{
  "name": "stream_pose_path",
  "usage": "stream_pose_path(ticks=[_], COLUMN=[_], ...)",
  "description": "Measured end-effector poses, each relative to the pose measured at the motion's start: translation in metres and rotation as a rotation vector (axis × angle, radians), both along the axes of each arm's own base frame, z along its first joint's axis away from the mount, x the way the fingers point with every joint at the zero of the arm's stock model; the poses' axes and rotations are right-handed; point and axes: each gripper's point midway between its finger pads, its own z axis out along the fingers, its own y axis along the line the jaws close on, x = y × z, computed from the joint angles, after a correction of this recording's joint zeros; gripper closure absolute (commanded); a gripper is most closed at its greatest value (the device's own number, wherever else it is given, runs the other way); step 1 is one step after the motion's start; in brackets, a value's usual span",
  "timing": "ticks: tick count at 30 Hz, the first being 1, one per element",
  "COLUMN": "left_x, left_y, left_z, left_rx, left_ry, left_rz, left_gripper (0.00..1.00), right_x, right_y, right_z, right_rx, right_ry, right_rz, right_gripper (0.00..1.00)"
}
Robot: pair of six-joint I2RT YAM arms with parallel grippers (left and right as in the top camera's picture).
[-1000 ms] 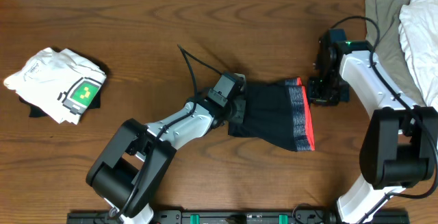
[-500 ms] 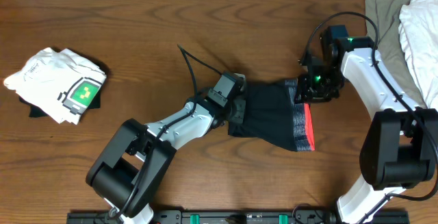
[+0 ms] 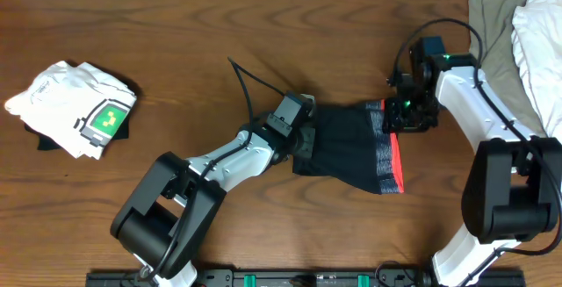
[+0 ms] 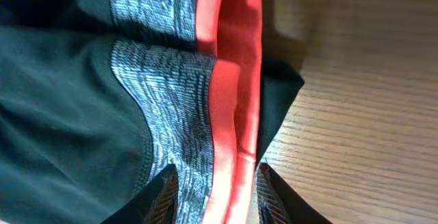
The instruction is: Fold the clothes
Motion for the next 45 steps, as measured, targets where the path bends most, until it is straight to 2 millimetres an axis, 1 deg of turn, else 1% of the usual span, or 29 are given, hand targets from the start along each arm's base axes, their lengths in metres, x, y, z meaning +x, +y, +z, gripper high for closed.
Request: stream_pose_path(ticks=[1, 2, 4, 5, 10, 13, 16, 18, 22, 24, 25, 26, 27, 28, 30, 34, 40, 43, 45], left_x=[0.000, 0.000, 0.000, 0.000, 0.000, 0.000, 0.000, 0.000, 0.000, -0.001, -0.001, -0.001, -0.001, -0.001, -0.001, -0.002, -0.003, -0.003, -0.003], left_y=[0.000, 0.000, 0.000, 0.000, 0.000, 0.000, 0.000, 0.000, -0.002, -0.004, -0.004, -0.004, -0.004, -0.004, -0.004, -0.004, -0.003, -0.003, -0.003], left_z=[0.000, 0.000, 0.000, 0.000, 0.000, 0.000, 0.000, 0.000, 0.000, 0.000, 0.000, 0.000, 0.000, 0.000, 0.000, 0.000, -0.001, -0.001, -0.001], left_rx=[0.000, 0.000, 0.000, 0.000, 0.000, 0.000, 0.000, -0.001, -0.009, -0.012, -0.014, -0.014, -0.014, -0.013, -0.012, -0.012, -0.006, -0.005, -0.005], left_ry=[0.000, 0.000, 0.000, 0.000, 0.000, 0.000, 0.000, 0.000, 0.003, 0.004, 0.004, 0.005, 0.006, 0.007, 0.009, 0.010, 0.017, 0.018, 0.018], left_rz=[0.000, 0.000, 0.000, 0.000, 0.000, 0.000, 0.000, 0.000, -0.005, -0.008, -0.010, -0.010, -0.009, -0.009, -0.009, -0.008, -0.008, -0.008, -0.008], left_gripper=[0.76, 0.76, 0.76, 0.76, 0.76, 0.76, 0.76, 0.76, 0.76, 0.76, 0.76, 0.76, 0.76, 0.76, 0.76, 0.76, 0.76, 0.76, 0.76], right_x=[-0.001, -0.002, -0.004, -0.004, -0.001, 0.000, 0.003, 0.005, 0.007, 0.006, 0.006, 0.006, 0.005, 0.006, 0.005, 0.005, -0.004, -0.004, -0.004], right_y=[0.000, 0.000, 0.001, 0.001, 0.002, -0.005, -0.022, -0.040, -0.056, -0.061, -0.061, -0.061, -0.063, -0.065, -0.067, -0.063, -0.057, -0.049, -0.036], right_z=[-0.002, -0.003, -0.005, -0.005, -0.005, -0.007, -0.008, -0.009, -0.009, -0.009, -0.009, -0.009, -0.009, -0.009, -0.009, -0.009, -0.009, -0.008, -0.005], right_rx=[0.001, 0.003, 0.008, 0.010, 0.011, -0.026, -0.088, -0.123, -0.123, -0.119, -0.119, -0.119, -0.129, -0.140, -0.149, -0.133, -0.118, -0.073, 0.005], right_ry=[0.002, 0.004, 0.010, 0.011, 0.001, 0.002, 0.001, -0.001, 0.002, 0.005, 0.008, 0.008, 0.007, 0.005, 0.004, 0.007, 0.041, 0.043, 0.035], right_rz=[0.000, 0.002, -0.002, -0.004, -0.017, -0.057, -0.133, -0.217, -0.293, -0.314, -0.319, -0.319, -0.320, -0.321, -0.320, -0.296, -0.268, -0.234, -0.185], right_gripper=[0.78, 0.86, 0.96, 0.99, 0.99, 0.99, 0.99, 0.99, 0.99, 0.97, 0.92, 0.80, 0.70, 0.63, 0.62, 0.64, 0.66, 0.65, 0.63])
